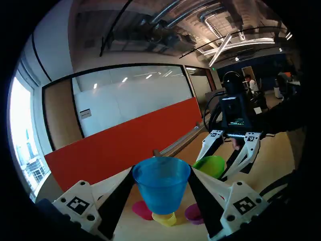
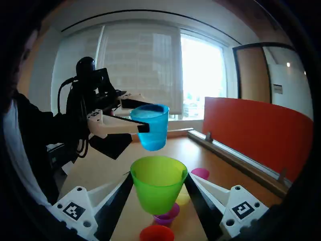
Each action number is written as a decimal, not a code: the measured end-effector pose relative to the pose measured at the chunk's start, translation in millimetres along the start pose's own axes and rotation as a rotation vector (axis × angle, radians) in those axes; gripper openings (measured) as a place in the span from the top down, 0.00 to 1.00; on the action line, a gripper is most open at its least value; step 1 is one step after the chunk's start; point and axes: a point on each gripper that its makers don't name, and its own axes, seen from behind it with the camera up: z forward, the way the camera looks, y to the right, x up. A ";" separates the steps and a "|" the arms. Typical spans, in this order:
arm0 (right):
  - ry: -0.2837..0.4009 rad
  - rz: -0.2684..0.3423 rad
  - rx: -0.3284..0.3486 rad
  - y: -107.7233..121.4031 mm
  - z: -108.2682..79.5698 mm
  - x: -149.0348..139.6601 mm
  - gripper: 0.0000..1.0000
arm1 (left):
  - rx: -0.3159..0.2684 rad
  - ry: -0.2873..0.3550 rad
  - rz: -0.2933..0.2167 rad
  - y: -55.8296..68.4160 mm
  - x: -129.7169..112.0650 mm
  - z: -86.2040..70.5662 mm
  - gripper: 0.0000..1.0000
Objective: Pour water
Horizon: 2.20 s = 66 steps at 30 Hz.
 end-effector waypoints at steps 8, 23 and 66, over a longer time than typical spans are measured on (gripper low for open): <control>0.010 0.000 0.002 -4.0 0.9 3.1 0.08 | 0.002 0.003 0.044 2.6 6.2 1.8 0.11; 0.020 0.004 0.008 -7.7 1.6 -1.2 0.08 | 0.000 0.002 0.122 4.3 17.1 5.5 0.11; 0.058 -0.011 0.023 -17.0 6.4 12.9 0.08 | -0.027 -0.021 0.343 20.5 28.8 10.0 0.11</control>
